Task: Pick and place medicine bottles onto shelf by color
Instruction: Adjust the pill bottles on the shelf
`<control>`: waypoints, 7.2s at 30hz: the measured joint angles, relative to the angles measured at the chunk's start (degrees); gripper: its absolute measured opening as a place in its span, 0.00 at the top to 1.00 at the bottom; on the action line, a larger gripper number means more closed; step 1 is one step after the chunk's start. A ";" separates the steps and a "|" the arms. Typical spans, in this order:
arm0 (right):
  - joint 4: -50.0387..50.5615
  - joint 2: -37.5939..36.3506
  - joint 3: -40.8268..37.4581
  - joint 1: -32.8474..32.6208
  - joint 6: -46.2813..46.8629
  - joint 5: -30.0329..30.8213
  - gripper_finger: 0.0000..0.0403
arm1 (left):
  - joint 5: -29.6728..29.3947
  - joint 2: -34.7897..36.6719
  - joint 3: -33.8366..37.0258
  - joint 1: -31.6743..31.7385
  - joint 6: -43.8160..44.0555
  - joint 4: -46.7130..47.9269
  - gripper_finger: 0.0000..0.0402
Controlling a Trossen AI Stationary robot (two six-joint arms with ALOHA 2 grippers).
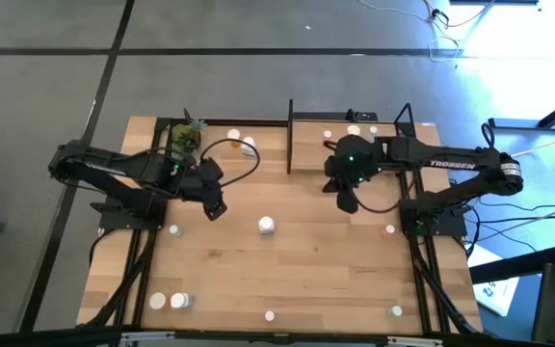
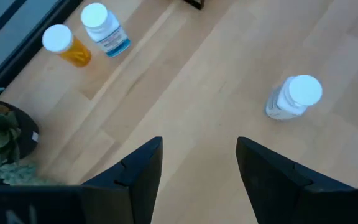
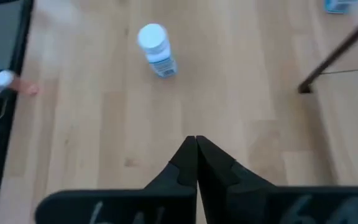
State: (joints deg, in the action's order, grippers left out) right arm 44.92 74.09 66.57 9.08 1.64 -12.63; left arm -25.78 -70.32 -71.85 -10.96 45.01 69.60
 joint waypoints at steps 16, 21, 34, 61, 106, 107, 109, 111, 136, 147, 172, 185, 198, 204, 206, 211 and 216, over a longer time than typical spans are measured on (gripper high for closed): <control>5.87 2.69 -0.83 21.05 35.75 15.08 1.00 | -6.31 0.04 0.00 7.29 -11.39 0.07 0.50; 10.84 2.82 -0.83 27.64 35.76 15.09 1.00 | -3.18 0.04 0.00 13.61 -20.09 -4.38 0.50; 13.51 3.11 -0.83 40.77 28.27 14.73 1.00 | 7.39 0.04 0.00 27.63 -31.73 -20.09 0.50; 8.41 8.46 -2.32 42.24 15.59 8.70 1.00 | 7.47 0.04 0.00 33.77 -33.10 -19.97 0.50; 0.98 14.82 -2.34 38.12 15.89 11.02 1.00 | 7.46 0.05 0.00 34.86 -37.70 -19.93 0.50; 0.50 14.82 -2.34 37.67 15.62 9.58 1.00 | 7.45 0.04 0.00 34.86 -37.70 -19.93 0.50; -0.93 14.80 -2.34 36.38 14.66 6.92 1.00 | 7.45 0.04 0.00 34.86 -37.70 -19.93 0.50; -2.22 14.80 -2.34 34.82 14.47 5.35 1.00 | 7.47 0.04 0.00 34.86 -37.73 -19.93 0.50; -6.00 9.45 -3.34 13.82 23.78 25.74 1.00 | 7.45 0.07 0.00 34.86 -37.75 -19.93 0.50; -45.65 -0.52 -26.85 5.42 25.31 32.59 1.00 | 7.45 0.07 0.00 34.86 -39.60 -19.93 0.50; -34.04 0.72 -25.67 24.23 12.89 10.36 1.00 | 7.45 0.07 0.00 34.86 -39.43 -19.93 0.50; -10.06 14.24 -6.07 24.51 13.20 9.47 1.00 | 7.41 0.07 0.00 34.86 -39.17 -19.95 0.50; 4.83 26.85 10.69 26.66 16.29 6.36 1.00 | 7.41 0.07 0.00 34.86 -39.04 -19.93 0.50; 4.38 29.14 10.75 27.17 15.14 5.83 1.00 | 7.41 0.07 0.00 34.86 -39.08 -19.94 0.50; 4.09 29.42 10.75 27.15 14.90 7.47 1.00 | 7.42 0.07 0.00 34.86 -39.08 -19.95 0.50; 2.69 29.44 10.73 27.42 14.63 10.62 1.00 | 7.43 0.07 0.00 34.86 -39.07 -19.95 0.50; 2.39 29.44 10.73 27.79 14.58 12.94 1.00 | 7.41 0.07 0.00 34.86 -39.06 -19.95 0.50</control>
State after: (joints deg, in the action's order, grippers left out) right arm 47.31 103.53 77.30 36.87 16.23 0.31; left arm -18.36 -70.26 -71.85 23.90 5.96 49.65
